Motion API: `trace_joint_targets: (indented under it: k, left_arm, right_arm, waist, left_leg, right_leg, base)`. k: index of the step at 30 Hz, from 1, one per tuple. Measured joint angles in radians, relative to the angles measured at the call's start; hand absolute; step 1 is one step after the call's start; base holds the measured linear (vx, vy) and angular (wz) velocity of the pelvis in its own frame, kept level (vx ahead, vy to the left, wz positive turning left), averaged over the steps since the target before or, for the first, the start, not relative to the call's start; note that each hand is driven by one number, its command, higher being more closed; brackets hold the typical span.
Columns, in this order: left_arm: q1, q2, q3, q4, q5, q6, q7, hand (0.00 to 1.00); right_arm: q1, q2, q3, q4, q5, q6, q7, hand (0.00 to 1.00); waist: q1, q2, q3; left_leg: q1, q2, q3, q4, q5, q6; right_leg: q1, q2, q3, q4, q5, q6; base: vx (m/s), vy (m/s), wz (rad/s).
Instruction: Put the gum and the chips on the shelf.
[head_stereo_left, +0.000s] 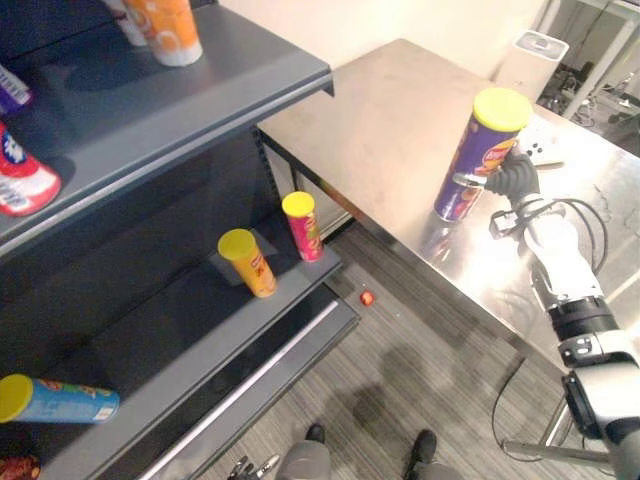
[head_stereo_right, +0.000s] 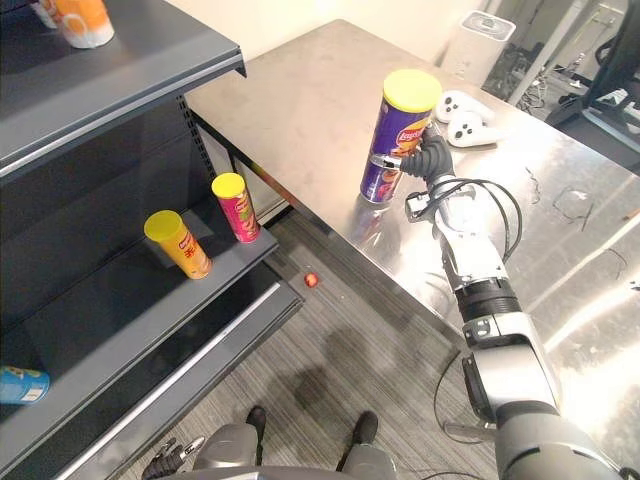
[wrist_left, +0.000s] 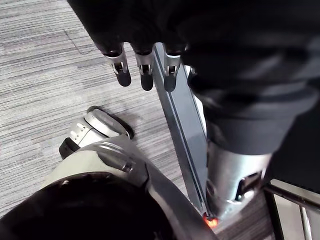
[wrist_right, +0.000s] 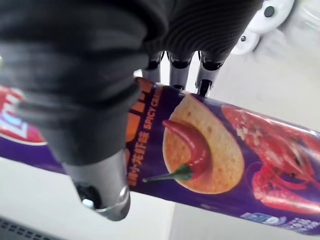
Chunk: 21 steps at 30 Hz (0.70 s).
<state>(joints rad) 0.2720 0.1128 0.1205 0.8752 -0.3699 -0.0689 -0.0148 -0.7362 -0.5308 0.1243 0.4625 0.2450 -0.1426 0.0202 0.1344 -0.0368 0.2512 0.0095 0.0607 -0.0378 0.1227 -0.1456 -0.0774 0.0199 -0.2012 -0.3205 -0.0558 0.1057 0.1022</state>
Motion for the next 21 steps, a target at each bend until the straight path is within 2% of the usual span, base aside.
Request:
trace_joint_targets:
  k: [2,7,9,18,21]
  left_arm:
    - [0.002,0.001,0.000,0.000,0.000,0.000,0.000,0.00]
    - [0.004,0.007,0.002,0.002,0.002,-0.009,0.002,0.00]
    - [0.008,0.010,0.003,0.003,0.002,-0.009,0.009,0.00]
    - [0.007,0.011,0.016,0.005,0.000,-0.010,0.011,0.00]
    - [0.007,0.010,0.027,0.018,-0.001,-0.011,0.013,0.00]
  right_arm:
    - [0.039,0.003,0.000,-0.087,-0.010,-0.011,-0.005,1.00]
    - [0.112,0.006,-0.008,-0.235,-0.009,-0.028,-0.003,1.00]
    - [0.153,0.018,-0.020,-0.298,-0.009,-0.032,0.015,1.00]
    - [0.271,0.049,-0.043,-0.528,0.033,-0.032,0.118,1.00]
    - [0.334,0.062,-0.044,-0.584,0.040,-0.030,0.156,1.00]
  waist:
    - [-0.021,-0.007,-0.001]
    - [-0.031,-0.027,-0.012]
    - [-0.046,-0.034,-0.018]
    - [-0.054,-0.040,-0.061]
    - [-0.067,-0.038,-0.069]
  left_leg:
    - [0.001,0.000,0.002,-0.001,0.000,0.000]
    - [0.004,0.004,0.040,-0.009,0.000,0.000]
    - [0.012,0.005,0.053,-0.013,0.000,0.000]
    - [0.011,0.028,0.103,-0.014,-0.008,-0.008]
    - [0.011,0.031,0.105,-0.015,-0.009,-0.010]
  right_leg:
    - [-0.001,0.000,0.001,-0.001,0.000,0.000]
    - [-0.019,0.005,0.041,-0.016,0.019,0.001]
    - [-0.020,0.006,0.054,-0.016,0.020,0.002]
    - [-0.051,0.029,0.108,-0.009,0.021,0.005]
    - [-0.052,0.033,0.110,-0.009,0.021,0.004]
  base:
    - [0.00,-0.001,-0.03]
    - [-0.01,0.001,-0.23]
    - [-0.02,0.004,-0.17]
    - [-0.01,-0.015,-0.18]
    - [0.00,-0.007,-0.02]
